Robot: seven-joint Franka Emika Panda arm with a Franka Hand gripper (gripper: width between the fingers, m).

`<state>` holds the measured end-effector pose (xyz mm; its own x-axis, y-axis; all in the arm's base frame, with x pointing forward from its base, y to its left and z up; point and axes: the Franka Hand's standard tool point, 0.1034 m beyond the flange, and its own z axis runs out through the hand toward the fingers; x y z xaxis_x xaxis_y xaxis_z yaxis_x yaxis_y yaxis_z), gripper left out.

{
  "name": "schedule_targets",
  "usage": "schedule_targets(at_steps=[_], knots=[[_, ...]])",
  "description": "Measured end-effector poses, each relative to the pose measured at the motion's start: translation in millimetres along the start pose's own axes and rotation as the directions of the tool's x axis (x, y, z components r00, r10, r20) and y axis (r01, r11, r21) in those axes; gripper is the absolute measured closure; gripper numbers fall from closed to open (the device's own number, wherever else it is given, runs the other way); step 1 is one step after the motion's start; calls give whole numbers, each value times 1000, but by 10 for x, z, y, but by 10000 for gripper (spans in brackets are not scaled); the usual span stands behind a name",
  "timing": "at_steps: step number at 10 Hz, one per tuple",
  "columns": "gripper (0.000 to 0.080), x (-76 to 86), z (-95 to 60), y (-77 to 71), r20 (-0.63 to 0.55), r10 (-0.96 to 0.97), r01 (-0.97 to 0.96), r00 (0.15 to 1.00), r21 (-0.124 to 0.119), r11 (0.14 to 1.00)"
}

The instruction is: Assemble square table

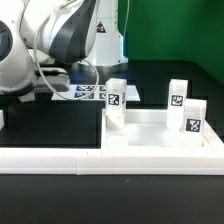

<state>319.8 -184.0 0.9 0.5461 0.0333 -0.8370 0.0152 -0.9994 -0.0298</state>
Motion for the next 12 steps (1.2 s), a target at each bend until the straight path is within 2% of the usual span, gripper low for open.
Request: schedule_targets(at_steps=[1,2,4,12], knots=[[284,-1,1,-1,0,0,0,1000,0,1000],[284,-1,1,0,0,0,0,1000,0,1000],[531,-1,1,-1,0,0,0,1000,0,1000],[529,-29,-34,-8,9,-8,8,1000,4,1000]])
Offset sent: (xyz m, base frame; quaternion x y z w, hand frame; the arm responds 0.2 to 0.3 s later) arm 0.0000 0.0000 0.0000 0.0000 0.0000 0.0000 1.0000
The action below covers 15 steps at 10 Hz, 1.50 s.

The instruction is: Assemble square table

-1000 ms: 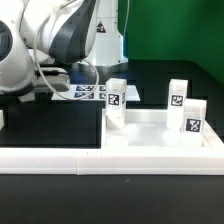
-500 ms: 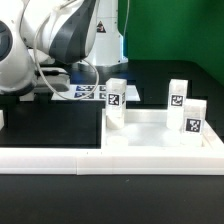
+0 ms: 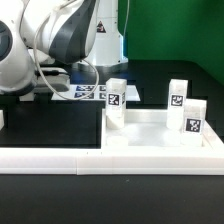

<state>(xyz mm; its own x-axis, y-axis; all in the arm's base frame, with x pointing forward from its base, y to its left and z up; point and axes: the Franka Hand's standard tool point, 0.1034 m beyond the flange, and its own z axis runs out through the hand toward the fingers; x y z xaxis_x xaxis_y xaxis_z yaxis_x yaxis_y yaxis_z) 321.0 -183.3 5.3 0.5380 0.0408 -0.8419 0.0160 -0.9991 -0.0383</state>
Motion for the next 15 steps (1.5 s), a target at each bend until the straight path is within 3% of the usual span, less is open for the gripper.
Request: schedule_targets(at_steps=[1,2,3,4,5,9,10,11,12,13,14,15], knots=[[529,-125,-332,-36,20,-29,29,999,19,999],[529,-192,-627,-74,-15,-64,64,998,20,998],[529,-293,-819,-115,-53,-88,89,995,20,996],[529,-492,-1004,-152,-52,-77,79,996,47,996],[529,-560,-1077,-120,-91,-56,61,994,51,997],[529,-454,-1145,-78,-363,-61,70,930,12,997],[529,-417,-1320,-179,-421,-54,57,905,-5,998],[529,-346,-1591,-381,-497,-53,53,866,-13,998],[529,-292,-1861,-636,-567,-27,36,823,5,999],[529,-233,-2084,-825,-632,-11,19,775,5,1000],[529,-219,-2235,-982,-684,-13,12,729,-6,1000],[529,-260,-2237,-1028,-736,-20,15,676,-13,1000]])
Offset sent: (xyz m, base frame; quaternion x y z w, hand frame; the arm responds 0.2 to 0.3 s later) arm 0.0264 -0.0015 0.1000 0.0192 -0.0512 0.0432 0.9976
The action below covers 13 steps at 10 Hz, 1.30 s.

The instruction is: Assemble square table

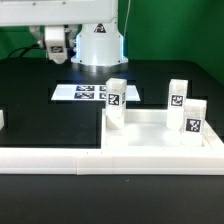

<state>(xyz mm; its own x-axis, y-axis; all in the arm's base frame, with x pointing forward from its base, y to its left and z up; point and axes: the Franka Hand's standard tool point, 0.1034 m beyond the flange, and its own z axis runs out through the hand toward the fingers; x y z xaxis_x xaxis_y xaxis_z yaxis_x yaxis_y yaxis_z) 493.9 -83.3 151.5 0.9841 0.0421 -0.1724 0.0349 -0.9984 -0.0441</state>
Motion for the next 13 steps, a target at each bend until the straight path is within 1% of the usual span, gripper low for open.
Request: schedule_targets(at_steps=[1,2,3,5,6,7,8,9,10,11,12,13], knots=[[529,-35,16,32,-48,2,-2,999,-3,1000],[529,24,13,61,-133,3,-5,991,-17,1000],[529,35,11,83,-209,-2,-4,978,-29,1000],[529,34,56,112,-299,-13,-1,954,-47,999],[529,71,114,19,-350,10,-14,937,-9,1000],[529,202,72,-141,-386,14,-8,922,19,1000],[529,355,-15,-209,-453,21,-12,891,24,1000],[529,496,-89,-242,-521,40,-45,853,3,999],[529,655,-197,-342,-576,129,-144,807,20,989],[529,755,-202,-456,-634,98,-156,767,-37,987],[529,715,-136,-420,-608,75,-132,791,-50,990],[529,714,-153,-380,-609,93,-147,788,-40,988]])
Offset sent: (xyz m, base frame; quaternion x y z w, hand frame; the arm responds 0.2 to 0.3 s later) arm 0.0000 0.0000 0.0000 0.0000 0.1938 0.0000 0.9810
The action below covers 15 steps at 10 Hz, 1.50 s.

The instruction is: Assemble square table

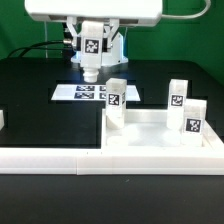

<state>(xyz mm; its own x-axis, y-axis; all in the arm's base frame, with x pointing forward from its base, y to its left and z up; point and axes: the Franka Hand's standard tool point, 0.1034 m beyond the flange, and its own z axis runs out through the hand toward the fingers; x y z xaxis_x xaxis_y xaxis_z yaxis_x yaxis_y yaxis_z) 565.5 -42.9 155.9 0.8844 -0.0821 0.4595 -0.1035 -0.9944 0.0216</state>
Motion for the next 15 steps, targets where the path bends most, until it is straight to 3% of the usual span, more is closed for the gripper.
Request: schedule_targets(at_steps=[3,5,7,8,13,14,15], knots=[[529,-72,72,-25,-6,-14,14,1000,-14,1000],[529,-19,205,-161,-6,-13,13,1000,5,1000],[529,157,397,-381,-21,-55,55,998,30,998],[529,195,382,-457,-25,-38,38,999,38,999],[529,166,400,-415,-20,-43,43,999,31,999],[529,108,435,-283,-2,-81,81,997,30,996],[529,93,463,-276,28,-64,63,998,57,996]])
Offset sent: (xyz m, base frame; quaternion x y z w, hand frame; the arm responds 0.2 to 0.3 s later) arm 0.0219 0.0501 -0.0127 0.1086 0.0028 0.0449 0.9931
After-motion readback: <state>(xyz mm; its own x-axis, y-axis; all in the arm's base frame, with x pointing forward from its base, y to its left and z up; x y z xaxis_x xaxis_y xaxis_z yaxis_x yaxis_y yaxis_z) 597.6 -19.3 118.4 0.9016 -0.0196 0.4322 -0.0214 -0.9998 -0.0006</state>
